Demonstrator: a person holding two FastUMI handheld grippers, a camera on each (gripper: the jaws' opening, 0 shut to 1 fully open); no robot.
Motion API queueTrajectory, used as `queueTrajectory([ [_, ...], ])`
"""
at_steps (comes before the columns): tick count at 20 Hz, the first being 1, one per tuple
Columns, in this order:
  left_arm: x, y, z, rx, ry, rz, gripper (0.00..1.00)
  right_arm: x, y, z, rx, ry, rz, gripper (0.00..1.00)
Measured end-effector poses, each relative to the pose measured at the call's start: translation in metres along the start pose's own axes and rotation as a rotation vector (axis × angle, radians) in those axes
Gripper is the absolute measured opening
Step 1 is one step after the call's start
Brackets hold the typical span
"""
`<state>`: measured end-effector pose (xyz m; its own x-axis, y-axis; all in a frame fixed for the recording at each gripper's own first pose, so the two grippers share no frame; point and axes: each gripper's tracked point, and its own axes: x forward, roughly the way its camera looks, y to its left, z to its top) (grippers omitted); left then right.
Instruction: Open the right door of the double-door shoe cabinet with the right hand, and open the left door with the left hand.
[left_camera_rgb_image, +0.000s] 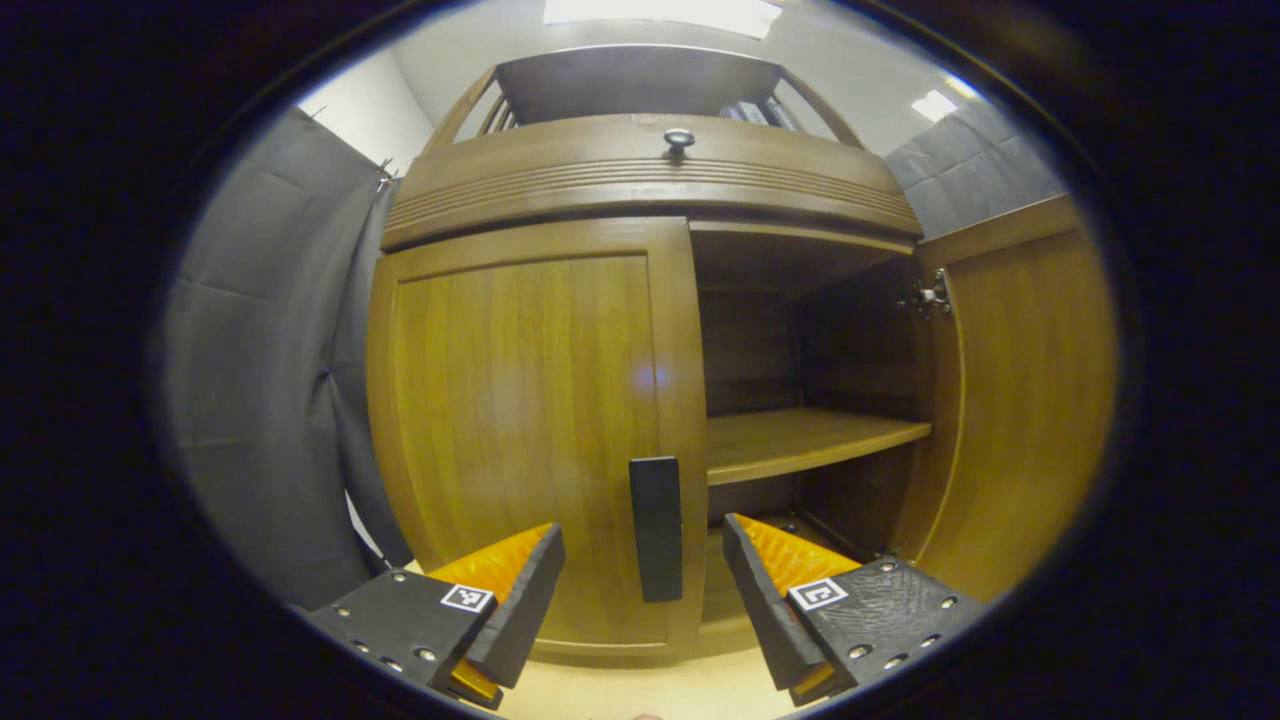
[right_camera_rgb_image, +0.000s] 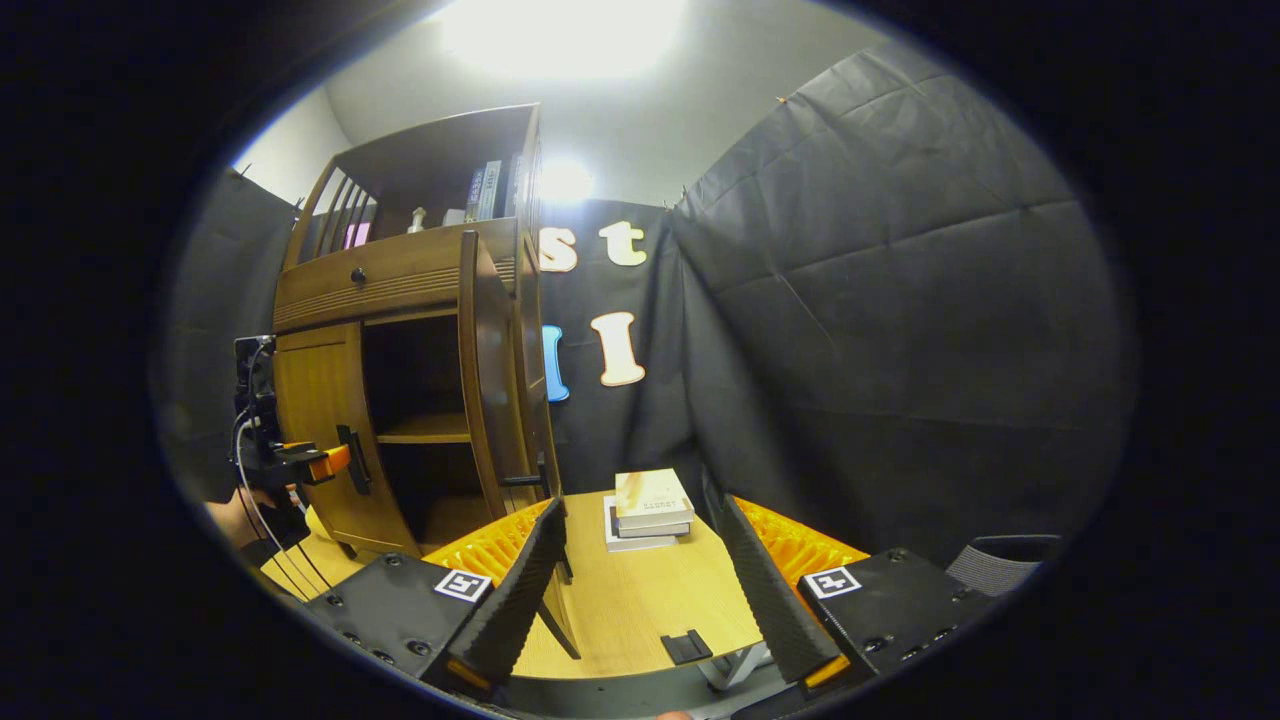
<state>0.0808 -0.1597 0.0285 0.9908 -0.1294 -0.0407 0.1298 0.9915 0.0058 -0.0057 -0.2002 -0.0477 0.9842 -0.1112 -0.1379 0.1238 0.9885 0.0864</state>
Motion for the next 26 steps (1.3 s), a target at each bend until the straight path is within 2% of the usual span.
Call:
queueTrajectory([
  [8,0.001,0.003,0.0,-0.053,0.019,0.024,0.92,-0.013,-0.003,-0.01,-0.012,0.027,-0.039,0.98],
  [11,0.014,0.005,-0.006,-0.064,0.021,0.031,0.59,-0.017,-0.002,-0.013,-0.016,0.037,-0.039,0.98],
  [12,0.022,-0.002,-0.002,-0.072,0.014,-0.008,0.53,-0.017,-0.001,-0.014,-0.018,0.039,-0.037,1.0],
  [13,0.012,-0.01,-0.001,-0.079,0.014,-0.025,0.48,-0.017,0.0,-0.014,-0.019,0.041,-0.036,0.98],
  [15,0.017,-0.008,-0.002,-0.034,0.012,-0.007,0.37,-0.02,-0.001,-0.016,-0.015,0.043,-0.032,0.98],
  [18,0.015,-0.009,0.001,-0.054,0.017,-0.009,0.21,-0.018,0.003,-0.017,-0.007,0.041,-0.019,0.98],
  [26,-0.033,0.0,0.003,-0.062,0.002,-0.041,0.21,-0.01,0.021,-0.016,0.008,0.028,0.041,0.98],
])
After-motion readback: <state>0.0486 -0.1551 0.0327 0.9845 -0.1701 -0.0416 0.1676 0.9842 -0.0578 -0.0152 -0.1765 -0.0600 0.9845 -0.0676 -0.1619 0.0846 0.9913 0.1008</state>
